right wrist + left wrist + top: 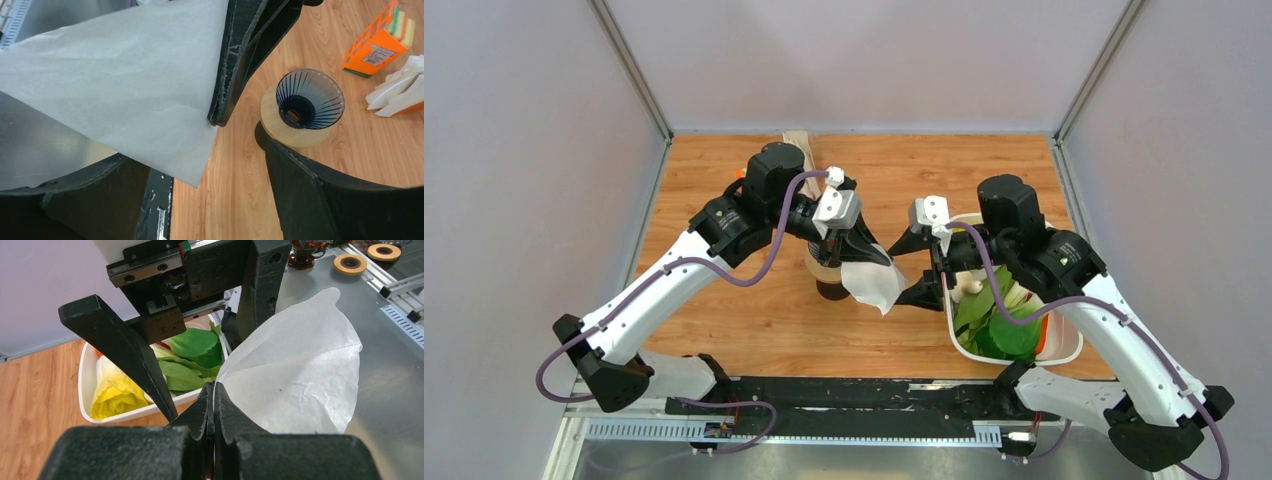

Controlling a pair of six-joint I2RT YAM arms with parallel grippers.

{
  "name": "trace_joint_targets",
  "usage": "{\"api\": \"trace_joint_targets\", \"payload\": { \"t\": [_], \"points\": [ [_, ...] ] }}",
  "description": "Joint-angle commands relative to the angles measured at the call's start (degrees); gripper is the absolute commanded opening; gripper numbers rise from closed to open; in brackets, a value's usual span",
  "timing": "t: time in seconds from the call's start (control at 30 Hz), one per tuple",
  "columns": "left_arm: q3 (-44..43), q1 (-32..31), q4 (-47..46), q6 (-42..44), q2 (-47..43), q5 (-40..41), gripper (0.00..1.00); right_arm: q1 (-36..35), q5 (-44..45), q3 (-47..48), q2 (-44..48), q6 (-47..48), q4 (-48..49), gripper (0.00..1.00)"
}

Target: Place the coffee filter in the dripper

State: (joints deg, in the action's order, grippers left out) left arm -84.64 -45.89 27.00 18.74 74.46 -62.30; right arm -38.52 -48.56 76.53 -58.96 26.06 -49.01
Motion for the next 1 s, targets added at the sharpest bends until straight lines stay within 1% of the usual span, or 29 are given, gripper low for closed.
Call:
{"api": "trace_joint_targets", "payload": {
  "t": [0.0,0.13,0.33,0.43,0.5,0.53,0.57,0.6,0.63,0.67,0.7,0.8,0.83,0.87,0.9,0.97],
  "points": [
    [-0.33,-0.43,-2.76,3.36,-1.21,-1.64,0.0,-0.56,-3.61,0.85,-0.44,-2.77,4.33,0.82],
    [-0.22,-0.56,-4.0,2.98,-1.25,-1.55,0.0,-1.32,-3.02,0.57,-0.88,-3.67,5.35,0.64],
    [0.52,-0.52,-6.75,0.26,-1.33,-0.37,0.0,-2.13,-1.72,0.28,-0.9,-3.46,5.36,0.5],
    [0.77,-0.5,-7.56,-1.38,-1.42,0.65,0.0,-2.17,-1.01,0.07,-0.53,-3.42,5.42,0.4],
    [0.41,-0.47,-6.94,-2.0,-1.46,1.52,0.0,-2.23,-0.59,-0.13,-0.1,-3.23,5.25,0.31],
    [-0.14,-0.49,-5.86,-2.02,-1.34,1.81,0.04,-2.25,-0.31,-0.29,0.08,-3.14,5.33,0.27],
    [-0.51,-0.51,-5.05,-1.99,-1.25,2.42,0.1,-2.25,-0.16,-0.33,0.27,-2.95,5.18,0.23],
    [-1.2,-0.51,-3.41,-1.93,-1.16,2.74,0.13,-2.26,0.0,-0.45,0.56,-2.69,5.06,0.21],
    [-1.43,-0.47,-2.55,-1.97,-1.2,3.49,0.19,-2.26,0.22,-0.47,0.83,-2.51,4.95,0.21],
    [-1.79,-0.41,-1.09,-2.14,-1.3,3.89,0.22,-2.21,0.59,-0.55,1.12,-2.26,4.9,0.21],
    [-1.86,-0.14,-0.47,-2.66,-1.4,4.37,0.28,-2.25,0.97,-0.58,1.41,-2.06,4.82,0.2],
    [-1.84,1.13,1.9,-4.42,-1.92,4.62,0.38,-2.2,2.31,-0.81,2.48,-0.99,4.8,0.17],
    [-1.56,2.0,1.99,-6.06,-1.98,4.5,0.46,-2.23,2.66,-0.98,2.79,-0.51,4.79,0.17],
    [-1.39,2.54,2.06,-7.79,-2.13,3.99,0.5,-2.23,2.99,-1.17,3.06,-0.3,4.73,0.16],
    [-1.03,3.54,2.08,-8.52,-2.21,3.66,0.57,-2.24,3.2,-1.29,3.3,-0.09,4.76,0.14],
    [-0.54,4.99,2.22,-10.15,-2.56,2.91,0.6,-2.24,3.52,-1.56,3.69,0.12,4.78,0.09]
  ]
}}
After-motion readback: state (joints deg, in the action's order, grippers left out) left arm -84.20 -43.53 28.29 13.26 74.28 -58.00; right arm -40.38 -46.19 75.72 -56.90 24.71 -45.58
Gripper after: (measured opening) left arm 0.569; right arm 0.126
